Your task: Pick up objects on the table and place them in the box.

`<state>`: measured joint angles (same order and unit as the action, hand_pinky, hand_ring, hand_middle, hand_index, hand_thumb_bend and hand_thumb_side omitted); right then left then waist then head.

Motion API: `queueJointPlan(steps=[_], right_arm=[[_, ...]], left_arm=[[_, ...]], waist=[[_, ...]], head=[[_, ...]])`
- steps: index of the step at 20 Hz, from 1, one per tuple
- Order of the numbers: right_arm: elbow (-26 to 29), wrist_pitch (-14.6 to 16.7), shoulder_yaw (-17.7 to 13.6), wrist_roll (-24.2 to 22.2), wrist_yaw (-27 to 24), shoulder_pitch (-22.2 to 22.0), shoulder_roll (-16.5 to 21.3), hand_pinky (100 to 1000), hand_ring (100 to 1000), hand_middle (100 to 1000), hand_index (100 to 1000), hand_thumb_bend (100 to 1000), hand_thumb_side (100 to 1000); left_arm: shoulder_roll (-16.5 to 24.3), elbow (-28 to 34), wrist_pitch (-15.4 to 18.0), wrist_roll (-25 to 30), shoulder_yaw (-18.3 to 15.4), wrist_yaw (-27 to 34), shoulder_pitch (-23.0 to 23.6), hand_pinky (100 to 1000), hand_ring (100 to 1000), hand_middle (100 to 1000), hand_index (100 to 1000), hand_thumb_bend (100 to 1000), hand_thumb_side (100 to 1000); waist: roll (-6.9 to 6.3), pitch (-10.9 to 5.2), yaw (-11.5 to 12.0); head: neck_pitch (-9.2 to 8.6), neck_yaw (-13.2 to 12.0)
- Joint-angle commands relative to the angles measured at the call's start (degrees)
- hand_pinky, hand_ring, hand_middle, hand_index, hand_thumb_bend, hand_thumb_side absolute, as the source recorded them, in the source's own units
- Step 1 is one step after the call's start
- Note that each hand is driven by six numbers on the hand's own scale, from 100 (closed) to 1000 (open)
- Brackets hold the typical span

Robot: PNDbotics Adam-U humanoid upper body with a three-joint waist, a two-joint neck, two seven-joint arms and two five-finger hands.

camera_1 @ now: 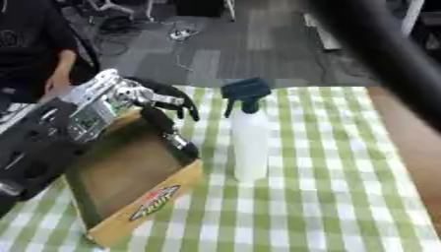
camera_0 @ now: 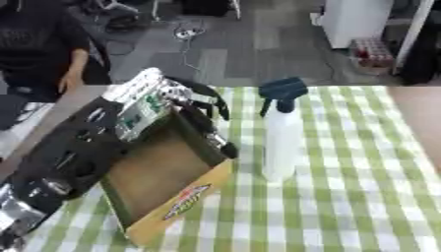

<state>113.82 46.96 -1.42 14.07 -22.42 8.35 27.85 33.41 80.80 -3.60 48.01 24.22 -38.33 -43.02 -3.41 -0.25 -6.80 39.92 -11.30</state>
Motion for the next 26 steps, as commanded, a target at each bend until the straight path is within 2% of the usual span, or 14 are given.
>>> queueJointPlan(steps=[1, 10, 17, 26], right_arm=[[0.8, -0.1, 0.0, -0.5, -0.6, 1.1, 1.2, 605, 729, 765, 853, 364, 1000], [0.8, -0.2, 0.0, -1.5, -2.2, 2.1, 1.2, 609, 731, 766, 851, 367, 1000], [0.8, 0.3, -0.2, -2.2, -3.4, 2.8, 1.2, 615, 733, 768, 849, 371, 1000], [0.8, 0.3, -0.4, -2.9, -4.6, 3.4, 1.0, 617, 733, 768, 848, 371, 1000]], left_arm=[[0.2, 0.1, 2.0, -1.4, 0.1, -0.8, -1.9, 915, 839, 886, 882, 997, 776], [-0.4, -2.1, 5.6, -5.6, 0.7, -1.4, -4.1, 923, 841, 886, 874, 1000, 790], [-1.6, -5.4, 8.2, -11.2, 0.3, -1.9, -5.0, 906, 835, 881, 869, 1000, 809], [-4.0, -8.2, 8.4, -14.1, 0.4, -2.9, -5.6, 894, 828, 875, 865, 1000, 815]], waist=[[0.09, -0.42, -0.3], [-0.17, -0.53, -1.2], [-0.31, -0.56, -1.7], [-0.33, -0.46, -2.3]], head=[[-0.88, -0.9], [-0.80, -2.1], [-1.01, -2.6], [-1.23, -3.1]])
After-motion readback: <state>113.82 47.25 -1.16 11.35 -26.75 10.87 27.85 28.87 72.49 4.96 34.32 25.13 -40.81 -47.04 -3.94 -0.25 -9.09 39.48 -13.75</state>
